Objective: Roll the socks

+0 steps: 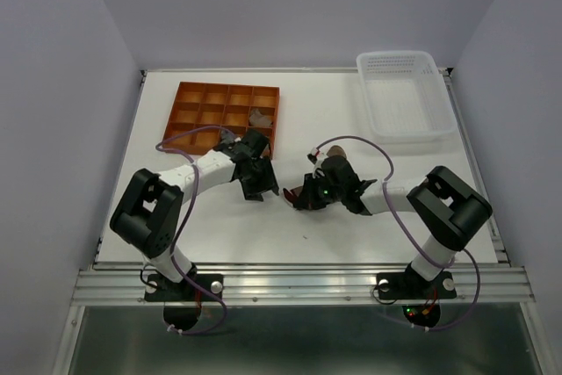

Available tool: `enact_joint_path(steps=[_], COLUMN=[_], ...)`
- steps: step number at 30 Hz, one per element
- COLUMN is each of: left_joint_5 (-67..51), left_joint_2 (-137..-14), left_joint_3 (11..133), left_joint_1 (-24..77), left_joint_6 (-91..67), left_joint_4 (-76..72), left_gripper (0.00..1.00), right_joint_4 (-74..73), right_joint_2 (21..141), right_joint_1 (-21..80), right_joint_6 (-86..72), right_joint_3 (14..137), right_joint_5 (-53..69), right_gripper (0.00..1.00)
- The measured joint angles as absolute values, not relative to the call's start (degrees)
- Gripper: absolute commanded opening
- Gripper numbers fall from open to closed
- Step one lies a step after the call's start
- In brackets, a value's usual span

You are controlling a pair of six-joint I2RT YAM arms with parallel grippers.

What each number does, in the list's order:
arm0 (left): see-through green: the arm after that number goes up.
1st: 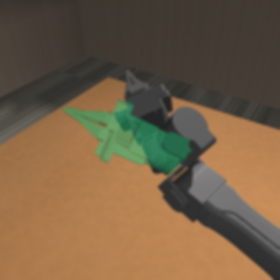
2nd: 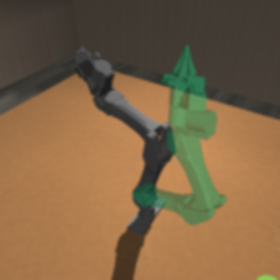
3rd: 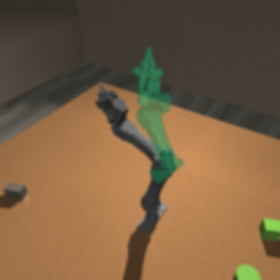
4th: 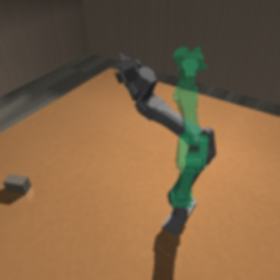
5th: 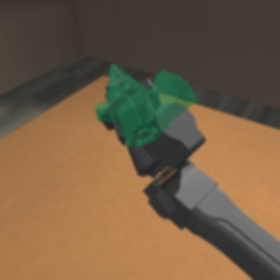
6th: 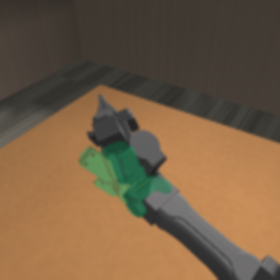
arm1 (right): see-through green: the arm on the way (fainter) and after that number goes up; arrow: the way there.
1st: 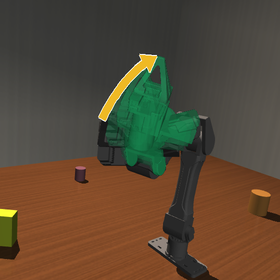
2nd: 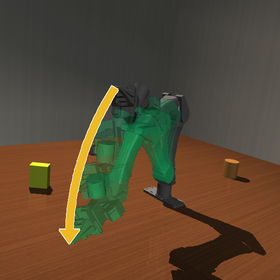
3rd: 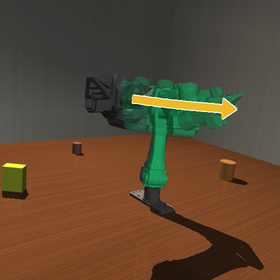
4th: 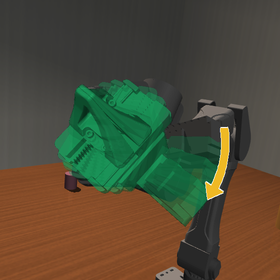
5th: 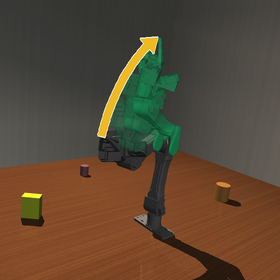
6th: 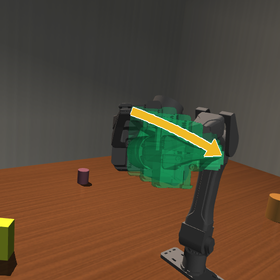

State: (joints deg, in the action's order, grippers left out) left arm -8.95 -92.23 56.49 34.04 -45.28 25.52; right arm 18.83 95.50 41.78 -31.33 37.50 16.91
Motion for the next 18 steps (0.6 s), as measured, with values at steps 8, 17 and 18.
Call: enact_joint_path(steps=[8, 17, 18], left_joint_5=[-11.4, -11.6, -11.4], left_joint_2=[-92.7, -95.5, -95.5], left_joint_3=[56.1, 56.2, 56.2], left_joint_1=[35.7, 36.1, 36.1], left_joint_6=[-43.4, -42.5, -42.5], left_joint_4=[17.7, 16.1, 16.1], left_gripper=[0.58, 0.52, 0.52], right_joint_4=[22.1, 22.6, 22.6], right_joint_2=[98.2, 98.9, 98.9], right_joint_1=[40.2, 39.3, 39.2], right_joint_6=[-34.2, -35.4, -35.4], right_joint_3=[37.6, 37.6, 37.6], right_joint_5=[21.4, 23.0, 23.1], right_gripper=[0.01, 0.01, 0.01])
